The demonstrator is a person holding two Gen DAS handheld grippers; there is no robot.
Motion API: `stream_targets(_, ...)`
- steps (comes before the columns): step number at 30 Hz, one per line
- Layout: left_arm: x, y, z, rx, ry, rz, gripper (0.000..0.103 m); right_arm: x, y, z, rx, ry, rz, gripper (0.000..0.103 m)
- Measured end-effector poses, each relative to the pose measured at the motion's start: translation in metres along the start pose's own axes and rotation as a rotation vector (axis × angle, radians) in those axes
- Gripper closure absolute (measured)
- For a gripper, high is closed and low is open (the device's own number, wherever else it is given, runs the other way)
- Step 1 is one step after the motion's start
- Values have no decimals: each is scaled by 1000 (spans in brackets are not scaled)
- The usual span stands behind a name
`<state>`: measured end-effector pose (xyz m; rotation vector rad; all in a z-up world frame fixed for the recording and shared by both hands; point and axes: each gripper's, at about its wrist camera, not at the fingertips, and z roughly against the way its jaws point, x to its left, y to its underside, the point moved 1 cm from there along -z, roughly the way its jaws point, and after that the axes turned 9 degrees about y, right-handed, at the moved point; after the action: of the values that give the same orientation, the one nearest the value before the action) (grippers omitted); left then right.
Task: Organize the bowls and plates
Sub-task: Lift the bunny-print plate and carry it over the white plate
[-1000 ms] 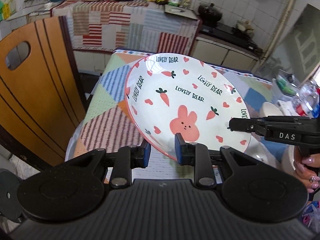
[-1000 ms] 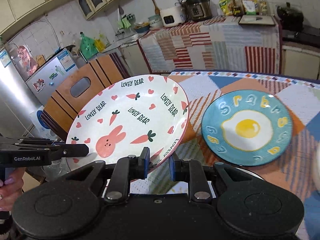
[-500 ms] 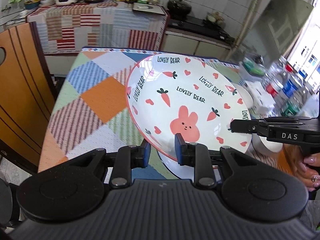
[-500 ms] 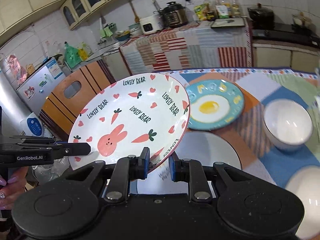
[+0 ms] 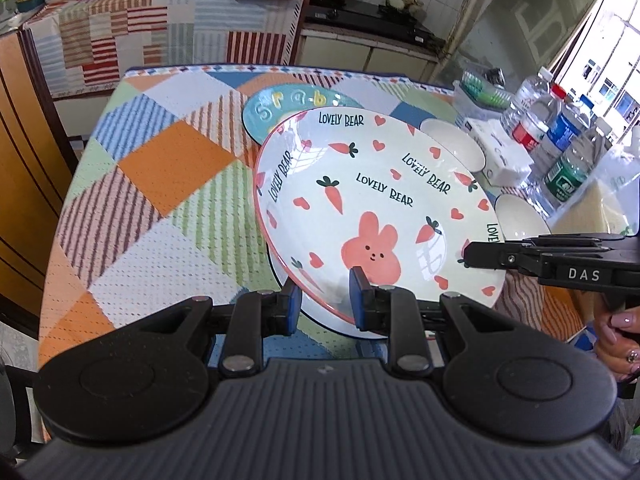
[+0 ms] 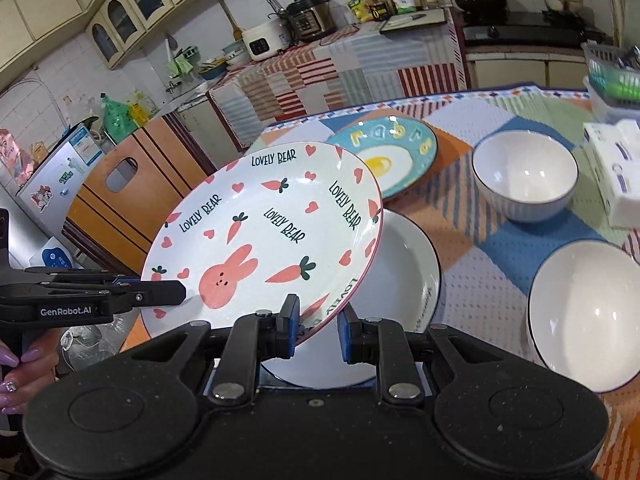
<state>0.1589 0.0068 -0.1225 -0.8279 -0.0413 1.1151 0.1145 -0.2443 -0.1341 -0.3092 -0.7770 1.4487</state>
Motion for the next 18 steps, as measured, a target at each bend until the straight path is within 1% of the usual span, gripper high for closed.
stream_targets(4, 3, 5, -12, 27, 8, 5, 80, -9, 6, -8, 25, 3, -20, 79)
stream_targets(7, 8, 8, -23, 46, 17, 0, 80, -19, 11, -18, 46, -14, -69, 79)
stream_targets(9, 15, 9, -30, 69, 27, 13, 80, -21, 14, -26, 57, -15, -74, 79)
stream_targets(13, 27, 11, -41, 89, 45, 48, 80, -23, 17, -39, 73, -18, -90, 79)
stream_targets(18, 34, 13, -51, 106, 76, 79, 80, -25, 17, -44, 90, -4, -99, 79)
